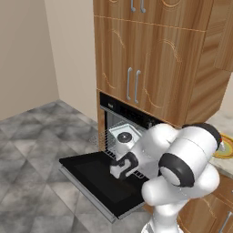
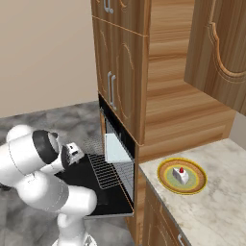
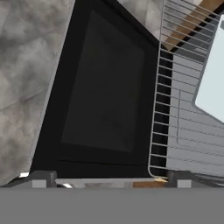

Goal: Take the baked cake out of the oven and place it on the plate for cooling. Then close the oven door.

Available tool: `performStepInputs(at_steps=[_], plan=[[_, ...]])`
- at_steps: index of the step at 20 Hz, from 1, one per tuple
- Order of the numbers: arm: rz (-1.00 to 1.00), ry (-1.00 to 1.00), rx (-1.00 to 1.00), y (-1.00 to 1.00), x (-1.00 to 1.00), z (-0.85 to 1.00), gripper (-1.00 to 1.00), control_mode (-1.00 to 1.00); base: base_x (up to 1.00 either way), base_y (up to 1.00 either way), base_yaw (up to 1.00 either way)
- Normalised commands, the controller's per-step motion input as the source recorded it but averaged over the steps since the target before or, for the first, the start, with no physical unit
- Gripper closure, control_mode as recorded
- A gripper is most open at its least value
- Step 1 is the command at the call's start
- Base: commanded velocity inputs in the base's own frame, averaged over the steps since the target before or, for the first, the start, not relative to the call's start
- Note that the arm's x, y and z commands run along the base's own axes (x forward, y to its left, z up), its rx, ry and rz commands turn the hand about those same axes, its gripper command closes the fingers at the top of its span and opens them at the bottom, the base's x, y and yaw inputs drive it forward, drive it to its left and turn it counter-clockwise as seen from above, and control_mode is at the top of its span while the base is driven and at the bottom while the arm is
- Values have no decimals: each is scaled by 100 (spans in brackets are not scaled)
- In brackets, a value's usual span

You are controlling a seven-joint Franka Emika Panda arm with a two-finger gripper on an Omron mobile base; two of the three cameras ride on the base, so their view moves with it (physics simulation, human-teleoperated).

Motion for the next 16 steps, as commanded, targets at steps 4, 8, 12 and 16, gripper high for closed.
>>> performStepInputs(at_steps=[4,8,12,16], plan=[[0,0,0,0,45,-37,-100,-100,0,0,0],[0,0,0,2,31,-28,-100,-100,0,0,0],[0,0,0,11,25,-24,-100,-100,0,0,0],[0,3,0,22,25,-26,-100,-100,0,0,0]])
